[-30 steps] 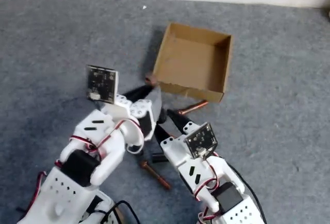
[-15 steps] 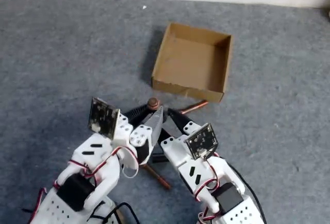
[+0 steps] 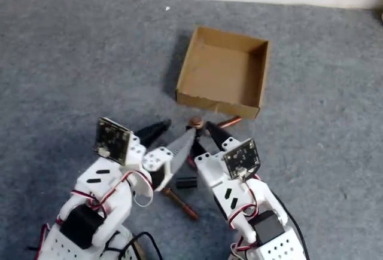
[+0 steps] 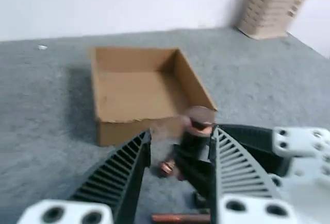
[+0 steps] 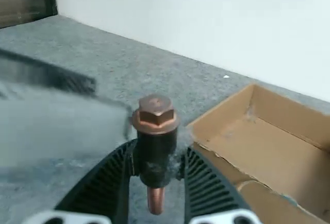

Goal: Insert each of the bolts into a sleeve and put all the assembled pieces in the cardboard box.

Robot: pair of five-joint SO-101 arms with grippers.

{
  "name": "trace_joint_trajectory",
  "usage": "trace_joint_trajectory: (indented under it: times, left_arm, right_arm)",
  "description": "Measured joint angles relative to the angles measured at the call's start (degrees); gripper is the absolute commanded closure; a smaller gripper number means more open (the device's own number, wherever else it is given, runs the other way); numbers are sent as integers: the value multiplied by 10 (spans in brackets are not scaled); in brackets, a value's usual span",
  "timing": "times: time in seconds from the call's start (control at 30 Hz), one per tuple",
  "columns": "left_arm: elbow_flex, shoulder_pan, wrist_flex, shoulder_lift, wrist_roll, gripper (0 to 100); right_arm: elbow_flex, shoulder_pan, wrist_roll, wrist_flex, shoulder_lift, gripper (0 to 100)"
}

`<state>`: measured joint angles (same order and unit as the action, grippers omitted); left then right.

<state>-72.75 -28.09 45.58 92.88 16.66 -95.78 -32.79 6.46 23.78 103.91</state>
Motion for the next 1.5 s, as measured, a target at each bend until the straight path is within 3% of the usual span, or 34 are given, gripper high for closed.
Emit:
trace_joint_trajectory:
  times: [0.1,0.27,0.43,0.7,0.87,1.1,1.27,1.5]
  left_arm:
    - [5,41,0,0,-1,829]
    - [5,126,0,4,-36,998]
    - [-29,204,0,4,-87,984]
    - [-144,312,-6,3,-88,983]
    - [-228,327,-63,2,-90,980]
    - [-232,327,-105,3,-91,980]
    - [-232,327,-106,3,-91,981]
    - [-232,327,-106,3,-91,980]
  right_arm:
    - [0,15,0,2,0,993]
    - [0,27,41,68,0,993]
    - [10,28,72,137,0,993]
    - [20,51,76,164,1,993]
    - [44,93,81,164,1,991]
    - [95,97,125,165,-38,991]
    - [206,98,127,161,-178,992]
    - [354,98,127,61,-442,992]
